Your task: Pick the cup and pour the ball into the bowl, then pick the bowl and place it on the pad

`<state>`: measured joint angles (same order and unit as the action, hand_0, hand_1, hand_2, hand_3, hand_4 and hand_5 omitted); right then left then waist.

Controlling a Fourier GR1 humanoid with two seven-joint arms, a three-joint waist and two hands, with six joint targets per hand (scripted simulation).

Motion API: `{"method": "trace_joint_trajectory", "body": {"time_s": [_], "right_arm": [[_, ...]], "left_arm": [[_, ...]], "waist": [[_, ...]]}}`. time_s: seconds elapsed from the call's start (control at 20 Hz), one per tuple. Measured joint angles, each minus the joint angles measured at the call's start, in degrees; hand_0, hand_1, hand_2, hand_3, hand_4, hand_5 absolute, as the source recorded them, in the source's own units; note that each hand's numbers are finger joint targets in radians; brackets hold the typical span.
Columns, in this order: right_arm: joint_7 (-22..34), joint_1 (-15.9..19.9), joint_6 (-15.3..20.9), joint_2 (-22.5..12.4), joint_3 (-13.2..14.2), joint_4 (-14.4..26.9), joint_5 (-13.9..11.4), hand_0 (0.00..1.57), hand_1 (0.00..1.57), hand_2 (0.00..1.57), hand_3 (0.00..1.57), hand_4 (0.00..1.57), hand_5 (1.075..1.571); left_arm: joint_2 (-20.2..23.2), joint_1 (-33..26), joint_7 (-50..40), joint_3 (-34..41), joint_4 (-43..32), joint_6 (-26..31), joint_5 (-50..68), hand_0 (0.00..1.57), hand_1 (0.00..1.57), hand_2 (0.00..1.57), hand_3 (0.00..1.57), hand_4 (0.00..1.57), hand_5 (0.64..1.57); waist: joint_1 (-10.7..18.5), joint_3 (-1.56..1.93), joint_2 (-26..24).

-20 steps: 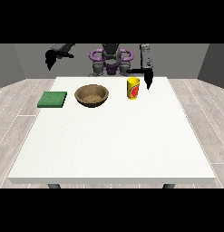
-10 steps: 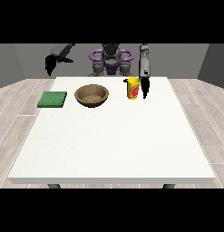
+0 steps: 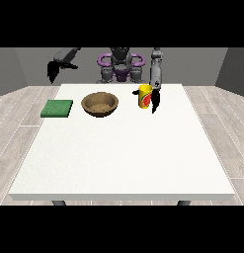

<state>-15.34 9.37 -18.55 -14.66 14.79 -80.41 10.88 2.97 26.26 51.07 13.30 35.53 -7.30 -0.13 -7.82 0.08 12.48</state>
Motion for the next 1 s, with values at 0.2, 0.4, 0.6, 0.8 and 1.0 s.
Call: {"method": "trace_joint_trajectory", "body": {"time_s": [0.2,0.4,0.6,0.8,1.0], "right_arm": [[-0.16,0.66,-0.94,-0.93,0.27,-0.88,0.53,0.00,0.00,0.00,0.00,0.00,1.570],[0.29,1.22,-1.71,-2.67,1.98,0.17,1.62,0.00,0.00,0.00,0.00,0.00,1.570],[1.83,0.24,-2.53,-3.81,3.04,3.42,2.15,0.00,0.00,0.00,0.00,0.00,1.570],[2.71,-1.26,-2.22,-3.61,3.04,6.17,1.48,0.00,0.00,0.00,0.00,0.00,1.569],[2.51,-0.82,-2.20,-3.94,3.50,8.99,1.24,0.00,0.00,0.00,0.00,0.00,1.568]], "left_arm": [[-0.05,-1.79,4.19,-1.32,1.64,-8.48,-4.34,1.32,1.32,1.57,1.57,1.47,1.246],[-0.39,-2.52,4.22,-2.18,2.33,-13.31,-6.41,1.33,1.33,1.57,1.57,1.50,1.245],[-0.02,-2.45,-1.28,-5.02,1.56,-15.16,-9.70,1.35,1.35,1.57,1.57,1.55,1.306],[6.79,-0.51,-9.61,-7.99,1.87,-17.20,-15.53,1.44,1.44,1.57,1.57,1.57,1.303],[13.95,5.78,-20.25,-10.39,1.94,-16.91,-20.94,1.46,1.46,1.57,1.57,1.57,1.294]], "waist": [[-1.63,0.95,1.10],[-1.92,0.92,0.69],[-0.29,0.37,-4.07],[1.74,0.22,-9.39],[2.69,0.16,-11.38]]}}
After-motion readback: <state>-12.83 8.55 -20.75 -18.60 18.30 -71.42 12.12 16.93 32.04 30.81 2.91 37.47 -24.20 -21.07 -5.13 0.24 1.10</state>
